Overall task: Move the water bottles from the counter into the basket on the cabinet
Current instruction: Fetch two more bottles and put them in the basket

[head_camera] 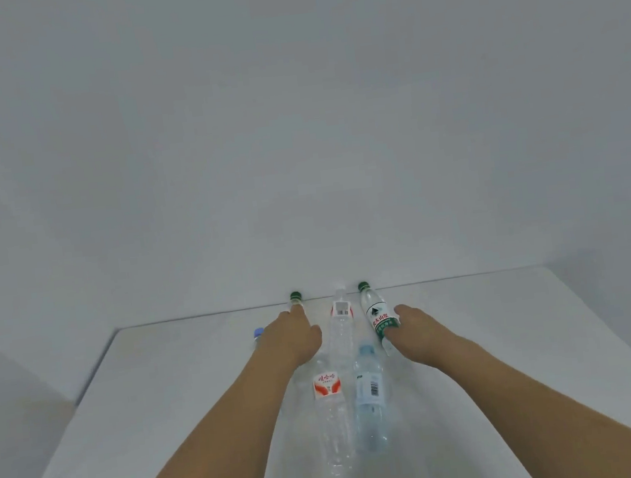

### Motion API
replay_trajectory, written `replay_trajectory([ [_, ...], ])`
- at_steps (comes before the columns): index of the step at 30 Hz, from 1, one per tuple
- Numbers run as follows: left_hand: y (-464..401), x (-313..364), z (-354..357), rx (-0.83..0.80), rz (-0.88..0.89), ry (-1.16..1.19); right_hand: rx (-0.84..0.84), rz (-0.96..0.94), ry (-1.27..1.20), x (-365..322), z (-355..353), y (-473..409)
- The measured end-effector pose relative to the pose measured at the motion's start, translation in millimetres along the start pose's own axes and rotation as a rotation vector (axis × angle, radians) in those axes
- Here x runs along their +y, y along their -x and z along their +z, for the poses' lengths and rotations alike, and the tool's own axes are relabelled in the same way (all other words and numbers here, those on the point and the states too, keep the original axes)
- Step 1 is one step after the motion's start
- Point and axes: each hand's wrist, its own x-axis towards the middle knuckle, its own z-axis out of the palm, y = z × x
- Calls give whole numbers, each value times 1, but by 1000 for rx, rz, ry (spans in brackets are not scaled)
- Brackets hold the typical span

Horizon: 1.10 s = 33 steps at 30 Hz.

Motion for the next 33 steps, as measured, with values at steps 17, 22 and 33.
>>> replay_trajectory([
  [17,-106,-51,184,-265,-460,323,-175,310,-251,75,160,-145],
  [22,-89,-75,197,-235,-529,238,-155,376,-338,71,173,-157],
  [33,-89,-73,218,0,-416,159,20,370,-378,79,197,-156],
])
